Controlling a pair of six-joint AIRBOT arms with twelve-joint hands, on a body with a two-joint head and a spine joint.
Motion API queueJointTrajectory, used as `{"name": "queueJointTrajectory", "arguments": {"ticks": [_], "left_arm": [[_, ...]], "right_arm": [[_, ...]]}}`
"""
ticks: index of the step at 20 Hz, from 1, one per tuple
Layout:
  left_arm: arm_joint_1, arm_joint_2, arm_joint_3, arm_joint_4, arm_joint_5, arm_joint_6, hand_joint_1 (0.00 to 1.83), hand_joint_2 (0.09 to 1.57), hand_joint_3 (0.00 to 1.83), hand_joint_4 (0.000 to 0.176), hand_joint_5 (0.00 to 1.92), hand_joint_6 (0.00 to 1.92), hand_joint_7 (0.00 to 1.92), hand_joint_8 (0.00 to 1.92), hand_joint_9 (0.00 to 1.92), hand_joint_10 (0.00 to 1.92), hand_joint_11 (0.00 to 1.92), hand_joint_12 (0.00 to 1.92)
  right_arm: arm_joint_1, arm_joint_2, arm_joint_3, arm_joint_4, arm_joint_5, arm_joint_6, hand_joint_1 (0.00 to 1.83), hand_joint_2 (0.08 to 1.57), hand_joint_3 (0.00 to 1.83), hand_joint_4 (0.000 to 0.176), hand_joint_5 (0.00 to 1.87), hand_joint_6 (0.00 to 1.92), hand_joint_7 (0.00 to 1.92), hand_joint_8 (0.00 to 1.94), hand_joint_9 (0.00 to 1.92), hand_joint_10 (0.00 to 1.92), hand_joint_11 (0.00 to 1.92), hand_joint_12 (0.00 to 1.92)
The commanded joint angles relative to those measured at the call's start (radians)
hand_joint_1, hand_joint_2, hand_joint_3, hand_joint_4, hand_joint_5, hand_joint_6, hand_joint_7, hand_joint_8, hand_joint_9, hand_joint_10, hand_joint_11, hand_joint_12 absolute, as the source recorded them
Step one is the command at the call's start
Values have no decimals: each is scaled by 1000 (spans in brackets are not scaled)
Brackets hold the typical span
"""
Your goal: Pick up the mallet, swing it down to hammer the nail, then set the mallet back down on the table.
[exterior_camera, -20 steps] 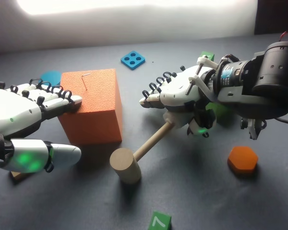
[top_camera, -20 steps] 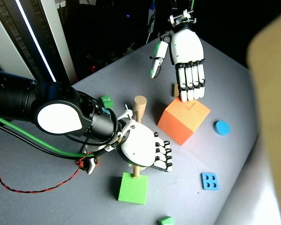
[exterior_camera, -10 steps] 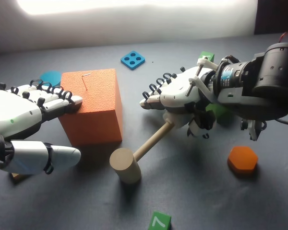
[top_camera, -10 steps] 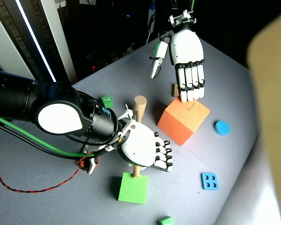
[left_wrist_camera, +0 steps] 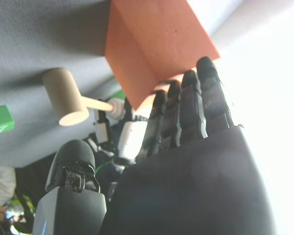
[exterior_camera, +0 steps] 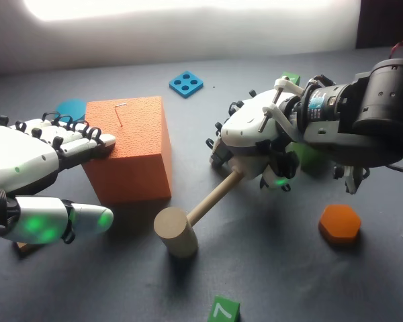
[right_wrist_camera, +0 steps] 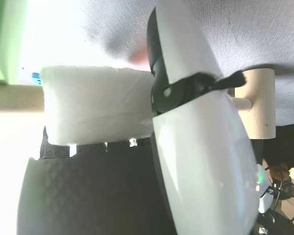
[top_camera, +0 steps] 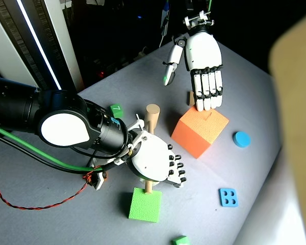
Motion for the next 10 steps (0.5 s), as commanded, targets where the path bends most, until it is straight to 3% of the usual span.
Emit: {"name": "queueJointTrajectory", "arguments": {"ticks": [1, 2, 3, 4, 5, 6, 9, 10], "left_arm": [[-2, -1, 1, 13, -47, -4, 0, 1229, 0, 0, 122, 2, 86, 5, 73, 5, 0, 246], [-2, -1, 1, 13, -45, -4, 0, 1229, 0, 0, 122, 2, 86, 5, 73, 5, 0, 246], [-2, -1, 1, 13, -45, -4, 0, 1228, 0, 0, 127, 3, 90, 4, 77, 4, 0, 260], [-2, -1, 1, 13, -44, -4, 0, 1228, 0, 0, 127, 3, 90, 4, 77, 4, 0, 260], [-2, -1, 2, 13, -43, -4, 0, 1223, 0, 0, 115, 1, 90, 2, 81, 2, 0, 276], [-2, -1, 2, 13, -42, -4, 0, 1224, 0, 0, 116, 1, 86, 1, 76, 2, 0, 250], [-2, -2, 3, 13, -40, -4, 0, 1223, 0, 0, 129, 6, 101, 7, 88, 7, 0, 248], [-2, -2, 4, 13, -40, -4, 0, 1210, 0, 0, 104, 0, 94, 3, 88, 5, 0, 252]], "right_arm": [[3, 4, 2, -10, 53, -7, 1321, 989, 1, 0, 592, 113, 551, 186, 307, 655, 0, 1257], [3, 4, 2, -10, 53, -7, 1321, 989, 1, 0, 592, 113, 551, 186, 307, 655, 0, 1257], [3, 4, 2, -10, 53, -7, 1290, 1007, 4, 0, 560, 601, 427, 909, 294, 1155, 67, 1548], [3, 4, 2, -10, 54, -7, 1290, 1007, 4, 0, 560, 601, 427, 909, 294, 1155, 67, 1548], [3, 4, 2, -10, 54, -8, 1194, 1242, 6, 0, 738, 1174, 689, 1629, 437, 1631, 297, 1828], [3, 4, 2, -10, 55, -9, 1160, 1276, 6, 0, 733, 1249, 634, 1701, 384, 1723, 274, 1913], [6, 4, 2, -10, 55, -9, 1181, 1246, 0, 0, 794, 1173, 698, 1618, 475, 1720, 347, 1921], [7, 4, 2, -10, 55, -9, 1127, 1222, 0, 0, 774, 1328, 615, 1832, 569, 1888, 471, 1921]]}}
